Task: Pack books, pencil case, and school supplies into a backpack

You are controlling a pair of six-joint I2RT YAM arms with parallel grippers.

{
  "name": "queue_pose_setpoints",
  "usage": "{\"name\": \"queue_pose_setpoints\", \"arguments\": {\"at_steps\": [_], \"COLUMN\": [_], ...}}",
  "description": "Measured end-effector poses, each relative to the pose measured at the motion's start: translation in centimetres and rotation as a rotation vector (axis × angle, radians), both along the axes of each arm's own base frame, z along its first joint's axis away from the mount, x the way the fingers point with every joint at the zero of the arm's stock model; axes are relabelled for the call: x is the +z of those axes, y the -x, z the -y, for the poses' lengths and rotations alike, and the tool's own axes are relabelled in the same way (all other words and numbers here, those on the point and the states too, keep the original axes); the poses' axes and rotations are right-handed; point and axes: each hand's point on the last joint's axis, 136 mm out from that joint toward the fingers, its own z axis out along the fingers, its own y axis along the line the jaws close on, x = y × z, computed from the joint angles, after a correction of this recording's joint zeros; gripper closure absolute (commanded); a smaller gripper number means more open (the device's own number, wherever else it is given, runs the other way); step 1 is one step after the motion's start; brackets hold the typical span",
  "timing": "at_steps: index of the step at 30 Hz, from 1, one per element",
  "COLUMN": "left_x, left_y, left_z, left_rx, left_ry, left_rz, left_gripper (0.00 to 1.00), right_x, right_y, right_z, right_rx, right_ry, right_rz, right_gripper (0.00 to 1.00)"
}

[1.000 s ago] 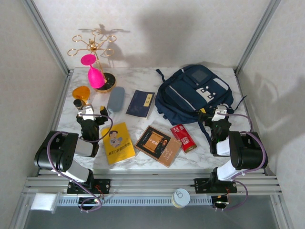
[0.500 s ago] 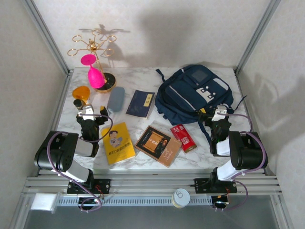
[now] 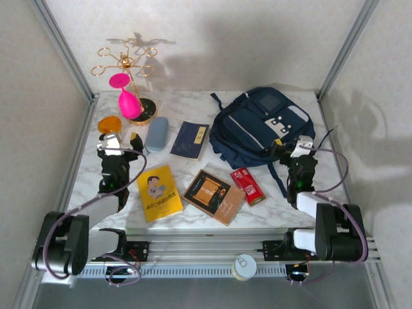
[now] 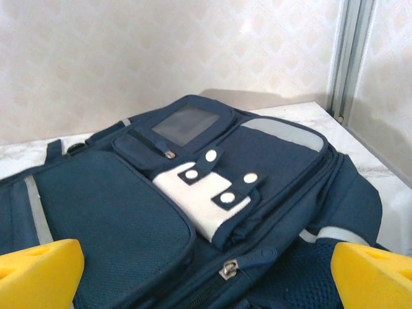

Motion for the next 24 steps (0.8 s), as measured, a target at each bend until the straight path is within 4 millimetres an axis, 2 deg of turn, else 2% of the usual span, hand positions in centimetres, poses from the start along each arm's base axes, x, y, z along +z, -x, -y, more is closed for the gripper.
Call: {"name": "queue_pose_setpoints", "arguments": {"at_steps": [6, 8, 10, 14, 18, 21, 24], "left_x": [3.9, 5.1, 5.5, 4.2, 3.1, 2.3, 1.6], "left_y": [1.1, 1.5, 1.9, 1.4, 0.0, -0.2, 0.0], "left_z": [0.2, 0.2, 0.1, 0.4, 2.3, 4.7, 8.5], "left_rx": [-0.017, -0.013, -0.01, -0.008, -0.075, -0.158, -0.266], "left_ry": [0.157, 0.238, 0.3, 0.397, 0.452, 0.492, 0.527], "left_rz": [0.06, 0.09, 0.102, 0.017, -0.105, -0.173, -0.243], "left_gripper": [0.01, 0.01, 0.01, 0.01, 0.01, 0.01, 0.01], "right_x": [2.7, 2.5, 1.6, -1.7, -4.2, -5.0, -5.5], "right_y": [-0.2, -0.2, 0.1, 1.1, 2.4, 3.5, 4.4], "right_z": [0.7, 0.9, 0.5, -0.8, -2.0, -2.8, -4.4], "right_rx": [-0.072, -0.11, -0.108, -0.097, -0.091, -0.106, -0.101], "right_ry": [-0.176, -0.26, -0.325, -0.437, -0.525, -0.599, -0.676], "right_rz": [-0.072, -0.127, -0.194, -0.376, -0.534, -0.618, -0.687], "right_gripper": [0.01, 0.01, 0.01, 0.01, 0.01, 0.01, 0.01]}}
